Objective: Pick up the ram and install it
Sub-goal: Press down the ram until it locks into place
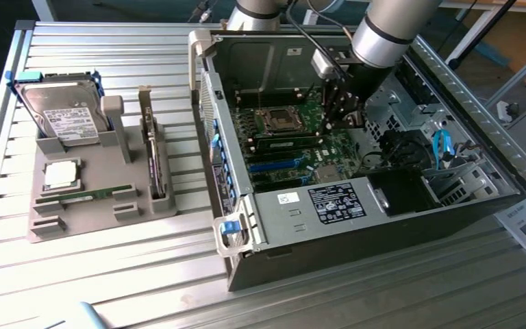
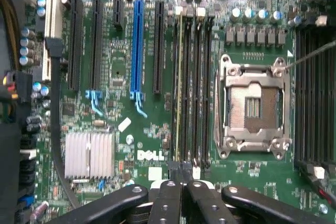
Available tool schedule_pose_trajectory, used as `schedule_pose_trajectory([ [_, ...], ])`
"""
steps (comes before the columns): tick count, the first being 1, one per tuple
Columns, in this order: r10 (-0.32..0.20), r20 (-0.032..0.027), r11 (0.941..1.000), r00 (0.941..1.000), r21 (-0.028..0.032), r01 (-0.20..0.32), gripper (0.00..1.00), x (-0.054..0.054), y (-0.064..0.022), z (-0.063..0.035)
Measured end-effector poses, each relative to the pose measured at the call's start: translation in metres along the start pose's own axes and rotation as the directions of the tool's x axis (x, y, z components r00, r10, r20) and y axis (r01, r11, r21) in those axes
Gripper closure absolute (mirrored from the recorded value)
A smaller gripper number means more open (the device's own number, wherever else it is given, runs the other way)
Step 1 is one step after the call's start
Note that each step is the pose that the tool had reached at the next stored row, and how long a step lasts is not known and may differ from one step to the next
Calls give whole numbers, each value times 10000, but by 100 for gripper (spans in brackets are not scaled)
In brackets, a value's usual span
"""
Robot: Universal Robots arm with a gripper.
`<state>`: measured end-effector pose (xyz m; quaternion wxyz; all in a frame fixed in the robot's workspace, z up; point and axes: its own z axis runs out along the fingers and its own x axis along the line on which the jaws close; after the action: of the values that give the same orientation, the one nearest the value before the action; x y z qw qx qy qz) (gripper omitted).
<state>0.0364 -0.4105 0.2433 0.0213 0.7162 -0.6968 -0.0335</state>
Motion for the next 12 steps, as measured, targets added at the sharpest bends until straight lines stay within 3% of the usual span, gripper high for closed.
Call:
schedule_pose_trajectory([
  [6,0,-1,10000,10000,26,0,90,-9,315,39],
  [10,-1,-1,10000,10000,43,1,90,-17,624,79],
  [12,0,0,10000,10000,45,0,90,-20,724,92],
])
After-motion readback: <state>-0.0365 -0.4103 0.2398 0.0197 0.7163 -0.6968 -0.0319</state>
